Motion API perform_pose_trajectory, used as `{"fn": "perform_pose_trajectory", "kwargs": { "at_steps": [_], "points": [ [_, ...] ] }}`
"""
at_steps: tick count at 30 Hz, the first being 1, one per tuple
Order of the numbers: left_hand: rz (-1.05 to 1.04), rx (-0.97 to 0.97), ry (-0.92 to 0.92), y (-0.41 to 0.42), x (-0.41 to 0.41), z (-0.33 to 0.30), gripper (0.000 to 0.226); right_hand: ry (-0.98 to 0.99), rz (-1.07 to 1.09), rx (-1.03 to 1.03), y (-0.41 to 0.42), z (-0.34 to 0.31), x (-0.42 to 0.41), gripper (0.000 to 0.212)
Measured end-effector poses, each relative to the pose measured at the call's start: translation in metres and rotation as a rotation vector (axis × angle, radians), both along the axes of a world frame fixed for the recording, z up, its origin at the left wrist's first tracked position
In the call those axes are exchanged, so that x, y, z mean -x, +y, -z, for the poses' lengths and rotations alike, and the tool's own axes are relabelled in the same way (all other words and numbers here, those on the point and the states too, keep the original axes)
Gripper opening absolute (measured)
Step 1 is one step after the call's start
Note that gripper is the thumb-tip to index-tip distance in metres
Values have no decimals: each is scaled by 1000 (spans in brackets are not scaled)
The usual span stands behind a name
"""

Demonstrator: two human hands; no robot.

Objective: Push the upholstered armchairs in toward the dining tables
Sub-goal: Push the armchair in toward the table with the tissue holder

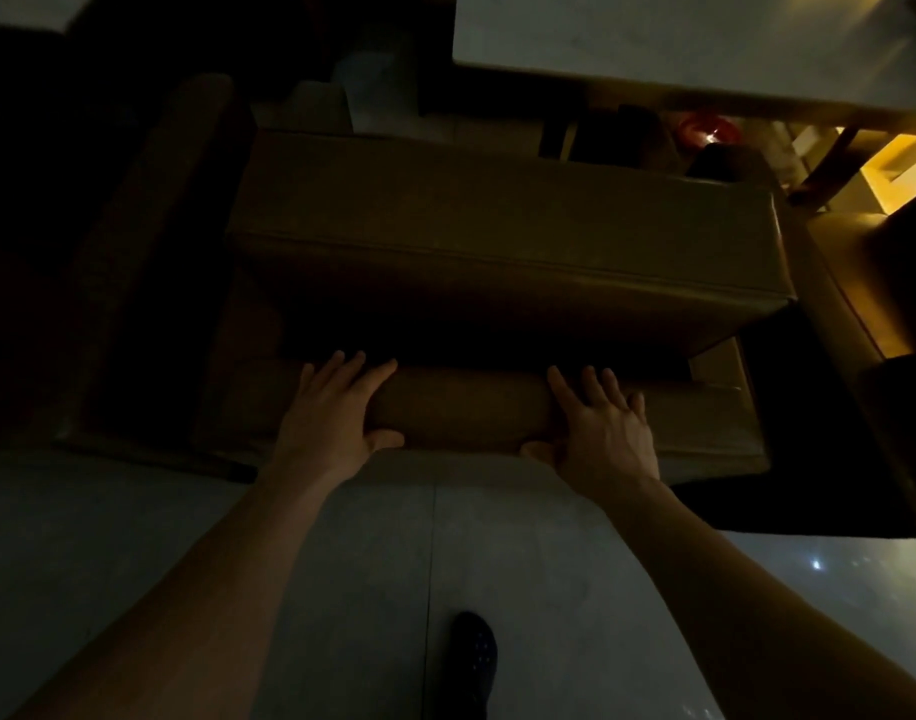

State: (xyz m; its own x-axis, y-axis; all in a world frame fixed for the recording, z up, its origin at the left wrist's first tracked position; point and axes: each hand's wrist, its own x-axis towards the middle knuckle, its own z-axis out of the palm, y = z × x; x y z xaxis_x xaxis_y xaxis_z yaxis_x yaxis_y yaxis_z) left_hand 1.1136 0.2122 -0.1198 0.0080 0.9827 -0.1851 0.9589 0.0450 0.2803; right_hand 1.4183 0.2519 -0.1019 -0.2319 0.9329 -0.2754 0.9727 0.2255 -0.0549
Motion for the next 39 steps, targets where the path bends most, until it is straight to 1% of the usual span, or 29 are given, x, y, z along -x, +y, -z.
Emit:
{"fn": "perform_pose_trajectory", "kwargs": {
  "at_steps": [9,12,20,26,30,36,39],
  "points": [
    [-30,-32,-46,-27,-3,-3,91,-12,-2,8,-20,-1,0,100],
    [-23,-6,-53,-34,-1,-2,90,-15,-3,20,-30,-1,0,100],
    [-17,44,-56,-30,1,-2,90,-19,9,64,-28,-2,0,102],
    [-17,70,-58,-25,4,-1,92,-34,12,136,-21,-8,3,102],
    [-29,93,-57,-16,4,-5,93,-9,20,113,-17,-5,7,102],
    [-56,165,31,-18,-4,-17,95,-4,20,176,-20,-13,10,101],
    [-77,234,87,-21,-13,-28,95,-13,-6,251,-13,-24,5,101]
  ]
}}
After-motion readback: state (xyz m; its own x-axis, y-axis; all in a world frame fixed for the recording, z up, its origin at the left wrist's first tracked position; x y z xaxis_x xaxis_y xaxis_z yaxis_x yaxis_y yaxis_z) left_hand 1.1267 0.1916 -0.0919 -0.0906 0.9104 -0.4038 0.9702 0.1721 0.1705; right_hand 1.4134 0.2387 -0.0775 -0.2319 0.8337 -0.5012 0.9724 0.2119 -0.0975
